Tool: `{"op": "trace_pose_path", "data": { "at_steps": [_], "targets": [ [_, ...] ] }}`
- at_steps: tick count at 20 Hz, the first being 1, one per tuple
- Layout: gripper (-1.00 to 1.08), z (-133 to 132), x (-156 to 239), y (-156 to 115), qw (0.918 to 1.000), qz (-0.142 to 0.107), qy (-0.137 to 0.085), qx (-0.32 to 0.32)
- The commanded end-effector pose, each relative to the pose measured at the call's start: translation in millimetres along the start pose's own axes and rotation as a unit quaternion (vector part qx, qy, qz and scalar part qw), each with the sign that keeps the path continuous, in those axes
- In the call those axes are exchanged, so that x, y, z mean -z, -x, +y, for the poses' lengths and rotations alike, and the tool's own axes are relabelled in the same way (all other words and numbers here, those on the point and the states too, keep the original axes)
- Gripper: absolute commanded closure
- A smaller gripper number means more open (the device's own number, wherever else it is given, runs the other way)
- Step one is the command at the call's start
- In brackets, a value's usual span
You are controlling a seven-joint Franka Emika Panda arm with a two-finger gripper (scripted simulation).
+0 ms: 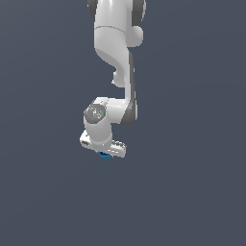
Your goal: Pick up the object and move it to a goal position.
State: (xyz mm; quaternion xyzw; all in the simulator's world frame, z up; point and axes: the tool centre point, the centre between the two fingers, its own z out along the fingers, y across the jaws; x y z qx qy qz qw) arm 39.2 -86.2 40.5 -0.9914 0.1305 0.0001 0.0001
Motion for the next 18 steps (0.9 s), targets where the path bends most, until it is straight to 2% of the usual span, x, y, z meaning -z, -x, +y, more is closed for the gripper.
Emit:
{"op": "trace_pose_path", "data": {
  "at_steps": [1,10,18],
  "targets": [
    [1.08,0.2,-0.2,-0.1,1.0000,0.000,0.000,0.000],
    [1.08,4.8,5.5,-4.6,1.0000,0.000,0.000,0.000],
    [1.08,28.7,33.7,-29.0,1.0000,0.000,0.000,0.000]
  ]
}}
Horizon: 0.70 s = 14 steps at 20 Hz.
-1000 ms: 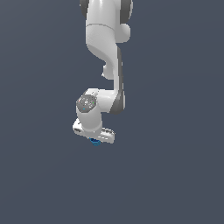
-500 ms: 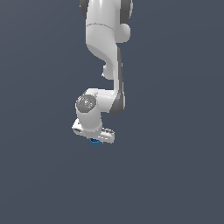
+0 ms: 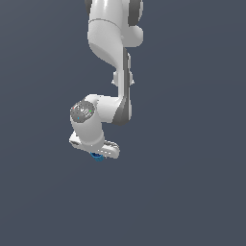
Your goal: Pick up the object and move it to a goal position.
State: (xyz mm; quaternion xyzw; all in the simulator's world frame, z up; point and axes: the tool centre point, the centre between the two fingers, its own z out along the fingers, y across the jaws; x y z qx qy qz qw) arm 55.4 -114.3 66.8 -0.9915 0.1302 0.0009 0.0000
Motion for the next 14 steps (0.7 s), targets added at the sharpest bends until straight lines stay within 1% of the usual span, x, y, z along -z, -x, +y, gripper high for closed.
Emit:
{"op": "trace_pose_path", "data": {
  "at_steps": [1,14],
  "targets": [
    [1.08,9.8,12.2,-10.2,1.0000,0.001,0.000,0.000],
    [1.08,63.8,75.6,-66.9,1.0000,0.001,0.000,0.000]
  ]
}}
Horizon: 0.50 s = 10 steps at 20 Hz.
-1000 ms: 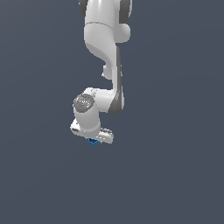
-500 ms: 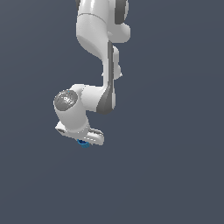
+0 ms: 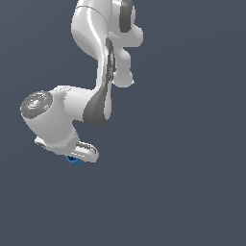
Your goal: Pick up the object and move it to a goal position.
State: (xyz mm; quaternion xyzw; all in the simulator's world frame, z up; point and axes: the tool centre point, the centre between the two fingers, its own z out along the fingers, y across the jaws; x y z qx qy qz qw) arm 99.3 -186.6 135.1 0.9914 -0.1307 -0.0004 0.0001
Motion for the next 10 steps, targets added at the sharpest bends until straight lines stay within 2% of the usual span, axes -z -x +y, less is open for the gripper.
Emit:
{"op": "trace_pose_path", "data": {
  "at_steps": [1,10],
  "targets": [
    [1.08,8.6,11.0,-9.6,1.0000,0.000,0.000,0.000],
    [1.08,30.8,37.3,-35.0,1.0000,0.000,0.000,0.000]
  ]
}}
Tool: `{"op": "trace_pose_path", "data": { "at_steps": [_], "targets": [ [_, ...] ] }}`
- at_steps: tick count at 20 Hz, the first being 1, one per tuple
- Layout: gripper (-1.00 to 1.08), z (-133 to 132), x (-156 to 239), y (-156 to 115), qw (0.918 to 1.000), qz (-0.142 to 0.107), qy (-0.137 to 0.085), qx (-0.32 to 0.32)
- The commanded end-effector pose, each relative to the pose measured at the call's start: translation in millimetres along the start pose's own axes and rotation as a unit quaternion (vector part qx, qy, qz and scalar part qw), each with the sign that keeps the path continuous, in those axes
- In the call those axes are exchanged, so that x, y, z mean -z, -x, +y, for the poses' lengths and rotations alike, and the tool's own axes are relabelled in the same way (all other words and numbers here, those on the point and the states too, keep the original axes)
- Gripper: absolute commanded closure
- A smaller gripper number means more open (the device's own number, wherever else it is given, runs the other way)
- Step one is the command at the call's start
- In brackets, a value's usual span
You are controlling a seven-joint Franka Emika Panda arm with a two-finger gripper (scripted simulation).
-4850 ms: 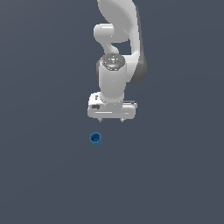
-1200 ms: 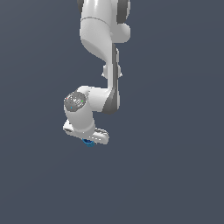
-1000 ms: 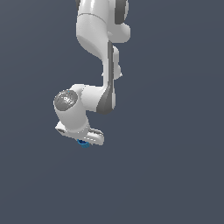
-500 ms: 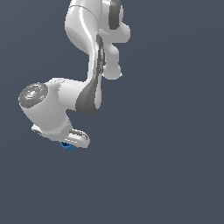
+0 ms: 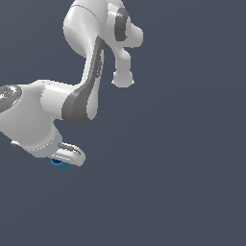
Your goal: Pick up the object and move it to a goal position.
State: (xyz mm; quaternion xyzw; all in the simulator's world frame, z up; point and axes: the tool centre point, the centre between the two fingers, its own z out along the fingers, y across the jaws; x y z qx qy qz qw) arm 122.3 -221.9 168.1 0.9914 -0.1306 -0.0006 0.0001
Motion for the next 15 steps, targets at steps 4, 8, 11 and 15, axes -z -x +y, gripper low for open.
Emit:
{"op": "trace_pose_path", "data": {
  "at_steps": [4,8,11,15],
  "targets": [
    [1.08,7.8,10.4,-9.9,1.0000,0.000,0.000,0.000],
    [1.08,10.8,14.0,-13.8,1.0000,0.000,0.000,0.000],
    [1.08,12.0,15.5,-15.5,1.0000,0.000,0.000,0.000],
    [1.08,12.6,16.2,-16.3,1.0000,0.000,0.000,0.000]
  ]
}}
